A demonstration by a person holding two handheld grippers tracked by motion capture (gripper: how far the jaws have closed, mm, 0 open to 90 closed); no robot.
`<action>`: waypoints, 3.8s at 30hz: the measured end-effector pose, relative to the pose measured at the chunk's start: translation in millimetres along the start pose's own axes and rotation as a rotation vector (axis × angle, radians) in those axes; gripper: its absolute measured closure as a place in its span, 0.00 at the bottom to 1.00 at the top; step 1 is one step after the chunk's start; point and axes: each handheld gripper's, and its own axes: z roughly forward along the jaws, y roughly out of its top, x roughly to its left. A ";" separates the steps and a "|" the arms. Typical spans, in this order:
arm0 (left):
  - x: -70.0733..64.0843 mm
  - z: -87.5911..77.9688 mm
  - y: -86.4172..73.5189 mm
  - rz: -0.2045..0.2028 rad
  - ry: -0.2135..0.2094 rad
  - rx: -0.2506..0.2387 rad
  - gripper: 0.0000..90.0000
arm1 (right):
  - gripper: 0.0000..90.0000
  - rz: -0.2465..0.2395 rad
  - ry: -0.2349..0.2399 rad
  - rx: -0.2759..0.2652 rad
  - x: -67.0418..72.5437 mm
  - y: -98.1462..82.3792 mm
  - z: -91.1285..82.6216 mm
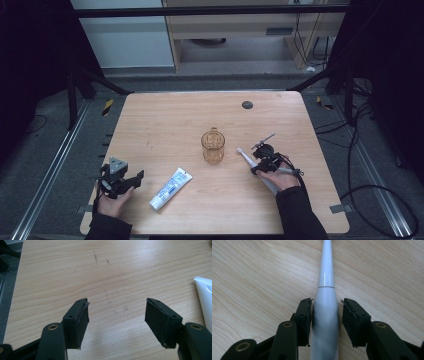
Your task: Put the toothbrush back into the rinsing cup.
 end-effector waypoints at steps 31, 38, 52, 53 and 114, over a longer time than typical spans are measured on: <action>0.3 0.1 -0.1 -0.002 -0.001 0.002 0.39 | 0.75 0.020 0.009 -0.052 0.1 0.4 -14.8; -0.2 0.4 0.0 0.002 -0.001 0.004 0.39 | 0.75 0.023 0.013 -0.106 1.7 0.4 -26.9; -0.1 0.2 0.1 0.000 0.000 0.002 0.39 | 0.75 0.040 -0.004 -0.242 0.4 0.2 -51.5; -0.2 0.2 0.1 0.001 0.000 0.003 0.39 | 0.75 0.042 0.000 -0.254 0.6 0.3 -53.6; -0.6 0.0 -0.3 0.000 -0.002 -0.019 0.39 | 0.75 0.215 -0.064 -1.016 25.9 18.5 -108.4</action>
